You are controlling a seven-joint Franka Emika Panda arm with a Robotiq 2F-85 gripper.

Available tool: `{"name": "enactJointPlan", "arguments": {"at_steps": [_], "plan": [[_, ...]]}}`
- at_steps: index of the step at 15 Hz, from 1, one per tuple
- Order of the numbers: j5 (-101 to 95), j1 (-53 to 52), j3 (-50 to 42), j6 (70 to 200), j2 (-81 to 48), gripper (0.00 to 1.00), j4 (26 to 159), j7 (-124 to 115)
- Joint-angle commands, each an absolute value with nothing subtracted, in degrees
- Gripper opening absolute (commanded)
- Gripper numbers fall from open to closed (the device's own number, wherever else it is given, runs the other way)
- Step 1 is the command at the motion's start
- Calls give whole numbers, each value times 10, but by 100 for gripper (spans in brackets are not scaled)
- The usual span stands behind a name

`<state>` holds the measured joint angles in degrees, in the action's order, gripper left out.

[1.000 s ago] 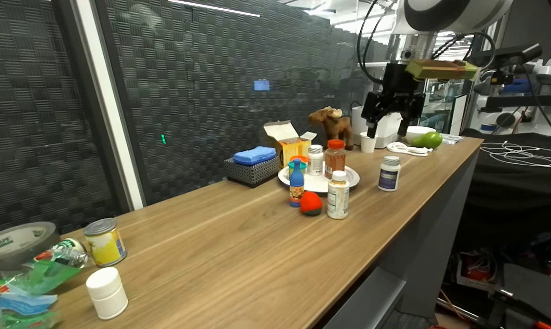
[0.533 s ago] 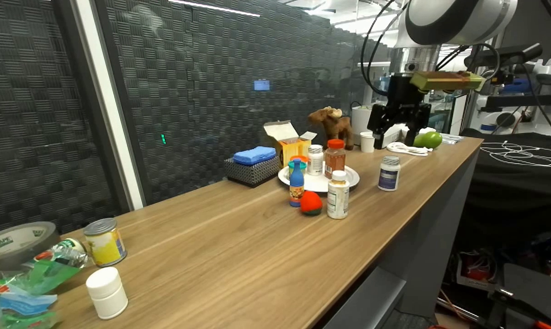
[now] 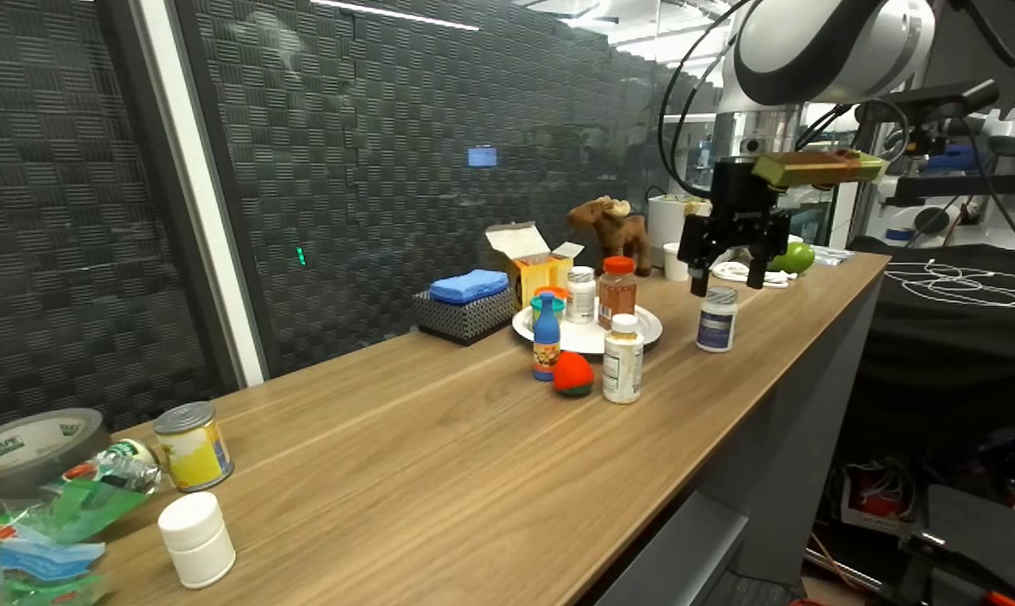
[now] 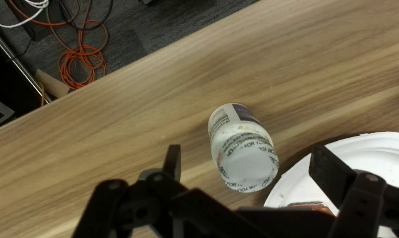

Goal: Place the containers and the orange toy on the white plate

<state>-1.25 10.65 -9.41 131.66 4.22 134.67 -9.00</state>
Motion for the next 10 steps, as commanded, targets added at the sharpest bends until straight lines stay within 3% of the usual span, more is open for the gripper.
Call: {"name": "enactJointPlan", "arguments": {"at_steps": [1, 2, 3, 10], "plan": [[-1, 102, -94, 1321, 31, 100, 1331, -74], [2, 102, -94, 1322, 29, 83, 1329, -73], [2, 102, -95, 1321, 28, 73, 1326, -73], [-43, 102, -89, 1292, 56, 19, 1330, -107]]}}
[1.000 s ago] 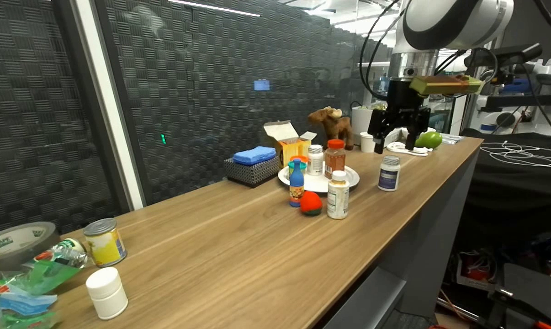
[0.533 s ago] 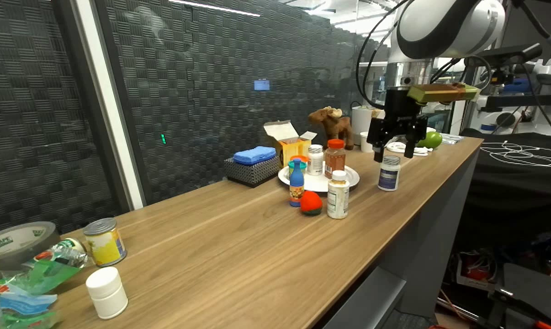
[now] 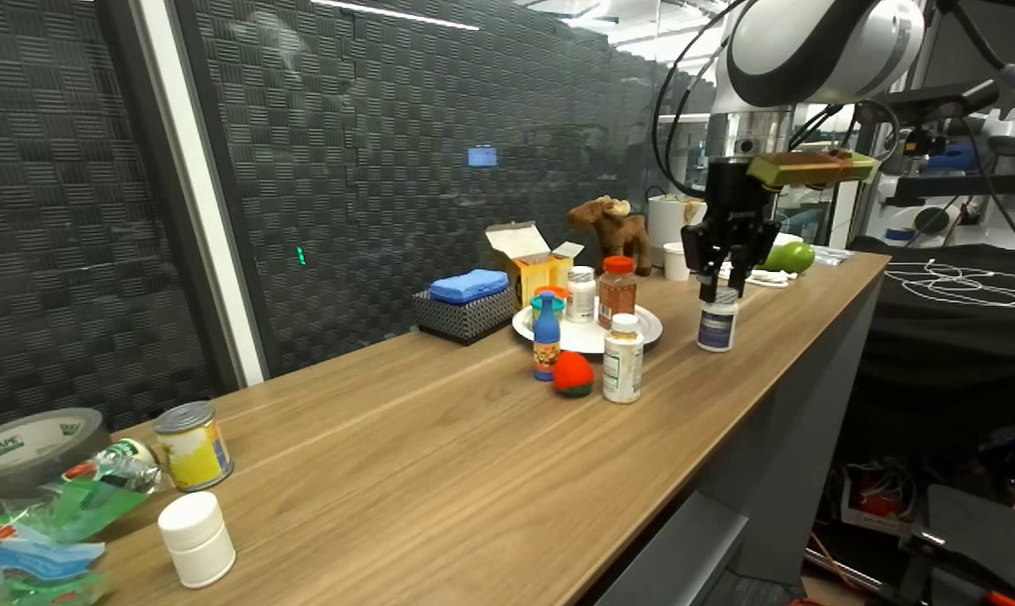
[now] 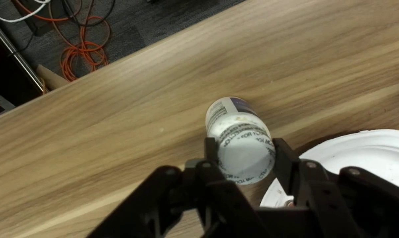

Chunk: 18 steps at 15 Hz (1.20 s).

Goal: Place the containers and the orange toy on the white plate

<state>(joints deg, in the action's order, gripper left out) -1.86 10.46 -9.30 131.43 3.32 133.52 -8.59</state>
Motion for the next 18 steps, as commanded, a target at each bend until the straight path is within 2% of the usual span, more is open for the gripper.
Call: {"name": "enactJointPlan", "arguments": {"at_steps": [1, 7, 18], "plan": [[-49, 101, -87, 1287, 62, 19, 1328, -116], [-66, 79, -51, 1265, 91, 19, 1290, -135], [-33, 46, -34, 1332, 16, 19, 1262, -101]]}}
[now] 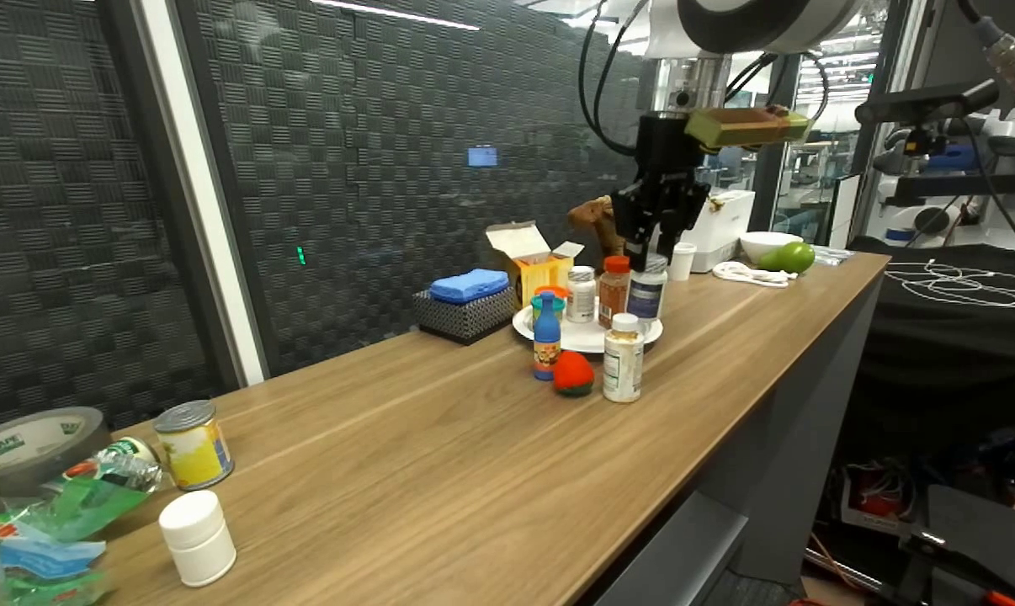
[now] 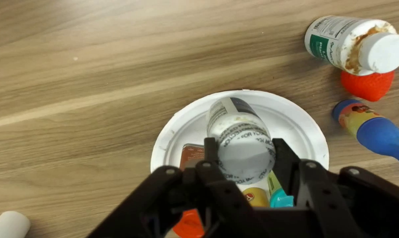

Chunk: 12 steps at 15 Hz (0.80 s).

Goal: Place the containers and the orange toy on the white plate

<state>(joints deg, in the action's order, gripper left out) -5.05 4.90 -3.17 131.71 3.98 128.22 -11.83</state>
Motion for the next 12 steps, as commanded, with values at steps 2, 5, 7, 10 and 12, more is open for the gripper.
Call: {"name": "enactJointPlan", "arguments": {"at_steps": [2, 5, 7, 10, 12], "plan": [[-27, 46, -35, 1342, 3, 19, 1256, -97], [-16, 46, -35, 1359, -12, 19, 1250, -88], [-13, 46, -36, 1363, -21, 19, 1247, -83], [-17, 47, -37, 1367, -30, 19, 1249, -76], [-16, 48, -38, 1374, -36, 19, 1250, -69]]}}
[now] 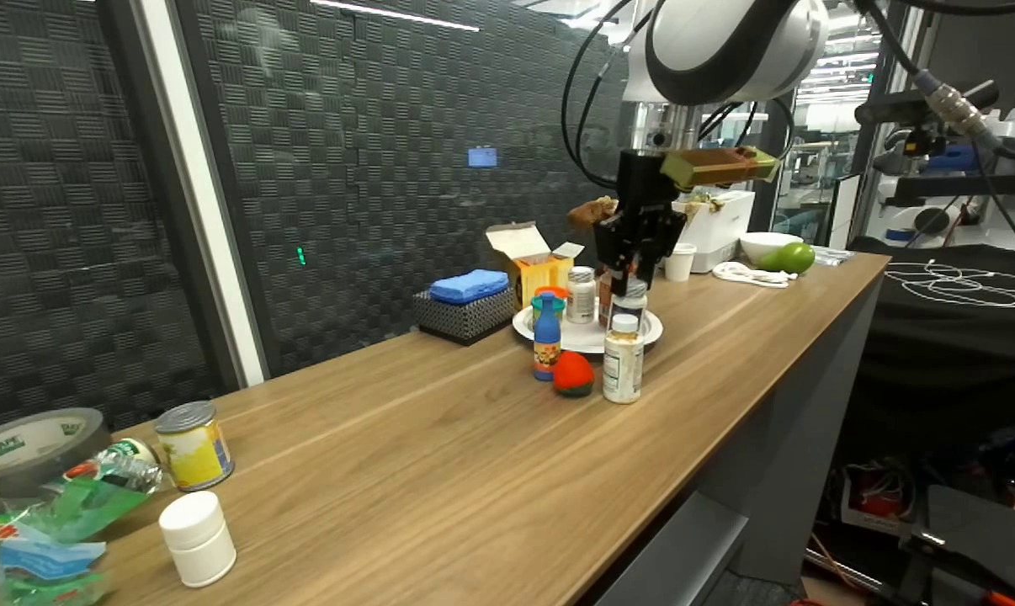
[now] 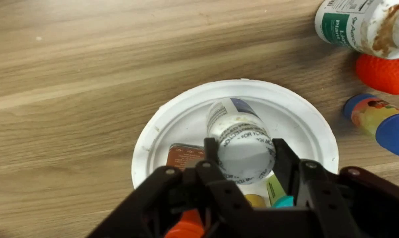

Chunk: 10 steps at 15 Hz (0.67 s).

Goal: Place the containers and the orange toy on the white plate

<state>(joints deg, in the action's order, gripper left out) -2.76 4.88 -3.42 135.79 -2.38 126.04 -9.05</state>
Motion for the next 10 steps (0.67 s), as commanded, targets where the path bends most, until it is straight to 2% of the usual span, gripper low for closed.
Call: {"name": "enactJointPlan", "arguments": {"at_steps": [1, 9, 10], "plan": [[-15, 47, -38, 1375, -39, 19, 1250, -67], [-22, 48, -40, 1369, -53, 19, 1238, -54], [-22, 47, -39, 1366, -50, 69, 1238, -51]]}}
